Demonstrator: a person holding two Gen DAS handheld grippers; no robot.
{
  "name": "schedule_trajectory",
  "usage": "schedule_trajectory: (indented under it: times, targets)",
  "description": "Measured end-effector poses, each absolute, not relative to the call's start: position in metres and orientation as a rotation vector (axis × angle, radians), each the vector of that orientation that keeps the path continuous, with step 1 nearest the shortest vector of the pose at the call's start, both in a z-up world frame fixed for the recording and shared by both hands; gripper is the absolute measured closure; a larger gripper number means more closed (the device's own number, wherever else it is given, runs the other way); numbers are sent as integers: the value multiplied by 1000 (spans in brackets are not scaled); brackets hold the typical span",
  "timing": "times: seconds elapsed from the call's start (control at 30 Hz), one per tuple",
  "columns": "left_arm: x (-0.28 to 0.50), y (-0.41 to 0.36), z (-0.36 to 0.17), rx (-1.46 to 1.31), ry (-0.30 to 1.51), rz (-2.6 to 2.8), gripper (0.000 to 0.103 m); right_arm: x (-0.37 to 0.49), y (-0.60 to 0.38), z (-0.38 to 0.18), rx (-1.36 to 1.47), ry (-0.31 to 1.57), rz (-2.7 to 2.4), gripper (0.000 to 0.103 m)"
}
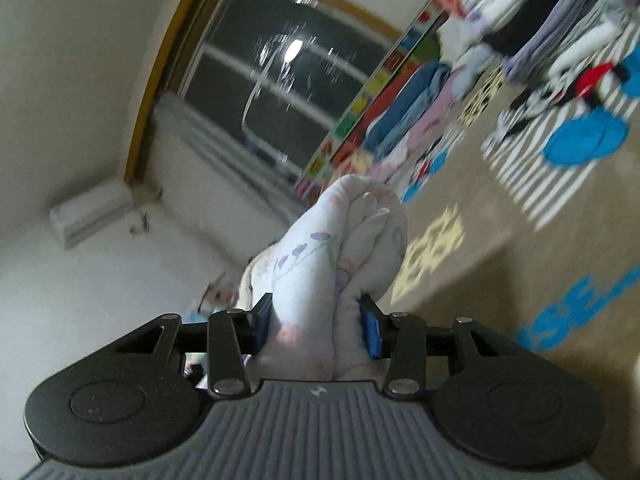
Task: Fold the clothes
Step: 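Grasp the folded garment with both tools and lift it off the blanket, then carry the folded garment with both tools onto the stack of folded clothes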
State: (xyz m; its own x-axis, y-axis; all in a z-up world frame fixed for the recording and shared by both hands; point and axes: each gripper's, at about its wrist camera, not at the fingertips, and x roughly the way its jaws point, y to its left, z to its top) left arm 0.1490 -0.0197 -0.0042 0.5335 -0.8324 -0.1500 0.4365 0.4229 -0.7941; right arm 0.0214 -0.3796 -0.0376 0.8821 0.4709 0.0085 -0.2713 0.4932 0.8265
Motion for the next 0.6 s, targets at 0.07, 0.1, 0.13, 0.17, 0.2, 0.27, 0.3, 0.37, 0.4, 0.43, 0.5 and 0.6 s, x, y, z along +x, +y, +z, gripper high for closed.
schedule_trajectory:
  times: [0.07, 0.1, 0.13, 0.17, 0.2, 0.27, 0.3, 0.37, 0.4, 0.43, 0.5, 0.6]
  targets:
    - [172, -46, 7, -780, 590, -894, 58, 27, -399, -30, 966, 205, 419, 58]
    - [185, -60, 14, -781, 589, -913, 58, 32, -410, -25, 968, 189, 406, 58]
    - [201, -76, 22, -780, 590, -930, 58, 37, -421, -20, 971, 173, 392, 58]
    - [217, -93, 30, -780, 591, -946, 58, 45, -434, -14, 975, 153, 376, 58]
    - [233, -109, 38, -779, 592, -963, 58, 55, -448, -7, 982, 130, 358, 58]
    - [263, -140, 53, -783, 591, -993, 58, 75, -477, 7, 993, 85, 321, 58]
    - [280, -156, 62, -786, 588, -1009, 58, 85, -490, 14, 998, 67, 303, 58]
    - [311, -186, 79, -788, 578, -1042, 58, 107, -519, 29, 1008, 39, 268, 58]
    - [326, -202, 88, -789, 573, -1059, 58, 121, -534, 37, 1018, 26, 252, 58]
    - [341, -217, 96, -786, 570, -1073, 58, 134, -550, 46, 1028, 13, 237, 58]
    - [368, -247, 110, -769, 574, -1093, 58, 157, -579, 58, 1054, -4, 198, 58]
    - [399, -286, 124, -752, 587, -1123, 58, 187, -621, 71, 1094, -18, 147, 58]
